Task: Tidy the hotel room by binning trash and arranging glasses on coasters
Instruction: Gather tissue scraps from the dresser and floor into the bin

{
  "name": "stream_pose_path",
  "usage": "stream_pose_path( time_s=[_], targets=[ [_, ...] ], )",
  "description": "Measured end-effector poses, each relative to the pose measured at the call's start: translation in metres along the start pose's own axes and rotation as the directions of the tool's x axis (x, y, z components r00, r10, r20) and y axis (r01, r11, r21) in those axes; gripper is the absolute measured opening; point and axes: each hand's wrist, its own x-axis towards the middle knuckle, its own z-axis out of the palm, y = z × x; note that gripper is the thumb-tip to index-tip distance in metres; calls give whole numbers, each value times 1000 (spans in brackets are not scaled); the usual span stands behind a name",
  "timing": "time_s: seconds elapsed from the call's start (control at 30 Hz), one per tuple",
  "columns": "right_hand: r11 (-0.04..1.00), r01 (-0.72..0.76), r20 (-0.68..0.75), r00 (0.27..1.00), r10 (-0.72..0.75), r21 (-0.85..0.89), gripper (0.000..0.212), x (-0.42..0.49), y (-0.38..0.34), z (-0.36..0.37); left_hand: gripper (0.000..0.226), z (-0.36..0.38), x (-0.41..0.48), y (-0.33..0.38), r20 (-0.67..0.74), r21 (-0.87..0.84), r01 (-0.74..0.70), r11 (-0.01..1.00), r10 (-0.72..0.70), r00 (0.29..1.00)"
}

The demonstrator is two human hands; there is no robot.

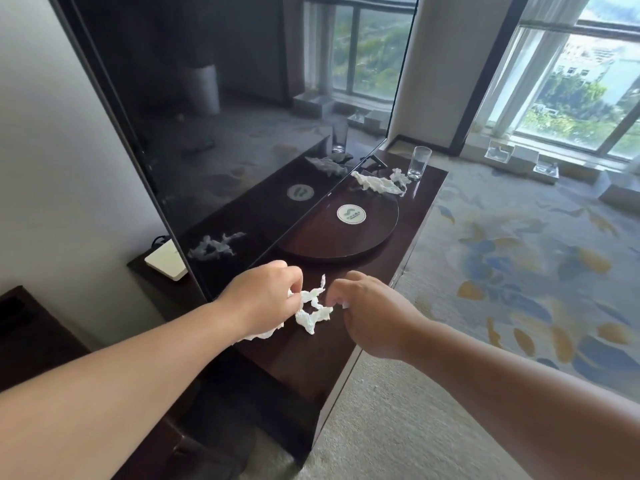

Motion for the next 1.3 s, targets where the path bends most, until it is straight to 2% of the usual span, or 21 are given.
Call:
stream_pose_path(
  time_s=[0.27,0.43,0.57,0.67,0.87,1.1,1.3],
  targets=[
    [1000,26,25,999,-26,-15,36,26,37,-15,10,8,36,4,4,-11,68,998,-68,998],
    [993,114,71,991,-115,10,38,49,77,-22,16,31,52,17,-4,-13,206,978,-207,978],
    [970,241,126,962,-242,29,35,70,119,-30,31,48,67,39,5,-31,375,927,-375,927],
    [948,317,173,932,-319,43,36,85,149,-39,37,56,76,61,-41,-43,459,887,-461,887],
    [914,394,244,881,-406,99,39,111,173,-47,24,65,67,87,-67,-30,613,790,-613,787],
    [875,466,313,818,-483,134,39,126,165,-25,28,81,42,81,-93,-85,713,696,-718,690],
    [878,461,367,800,-474,129,38,135,169,-2,26,119,46,61,-18,-115,756,645,-762,647]
  ],
)
